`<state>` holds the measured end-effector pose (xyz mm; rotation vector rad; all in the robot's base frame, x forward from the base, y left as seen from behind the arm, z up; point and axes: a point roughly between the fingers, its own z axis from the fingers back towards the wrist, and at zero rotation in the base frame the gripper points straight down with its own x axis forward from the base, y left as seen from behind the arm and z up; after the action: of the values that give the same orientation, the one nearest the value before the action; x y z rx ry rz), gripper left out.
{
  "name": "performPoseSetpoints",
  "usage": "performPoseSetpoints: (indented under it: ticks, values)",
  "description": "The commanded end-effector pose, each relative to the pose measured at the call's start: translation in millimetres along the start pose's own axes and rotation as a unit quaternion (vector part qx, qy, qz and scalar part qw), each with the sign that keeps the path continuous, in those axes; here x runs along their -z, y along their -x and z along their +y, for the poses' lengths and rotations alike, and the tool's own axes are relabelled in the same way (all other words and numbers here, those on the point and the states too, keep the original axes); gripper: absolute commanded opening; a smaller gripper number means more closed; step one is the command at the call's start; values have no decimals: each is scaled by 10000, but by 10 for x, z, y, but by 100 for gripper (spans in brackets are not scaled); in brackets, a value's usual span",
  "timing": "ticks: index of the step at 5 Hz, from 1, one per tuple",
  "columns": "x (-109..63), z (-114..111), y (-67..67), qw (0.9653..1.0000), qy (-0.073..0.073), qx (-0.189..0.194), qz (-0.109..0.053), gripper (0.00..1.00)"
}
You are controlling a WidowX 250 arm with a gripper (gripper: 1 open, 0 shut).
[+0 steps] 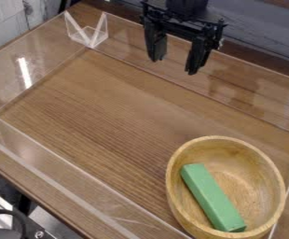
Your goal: Remove the green block from inside the brown bowl and put it on the table
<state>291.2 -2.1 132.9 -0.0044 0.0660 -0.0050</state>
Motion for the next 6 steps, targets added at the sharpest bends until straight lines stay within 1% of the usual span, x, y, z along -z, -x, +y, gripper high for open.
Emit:
performPoseSetpoints:
  ticks: [1,2,3,4,5,6]
  values:
    - [82,-186,212,9973,174,-710,34,100]
    - [165,-436,529,9811,336,-1908,-37,100]
    - [254,-714,687,9651,489,-2567,-184,100]
    - [394,-889,734,9528,634,-2957,-272,100]
    - [578,-954,716,9429,757,-3230,-309,100]
    - [727,-994,672,9374,835,-3367,-311,100]
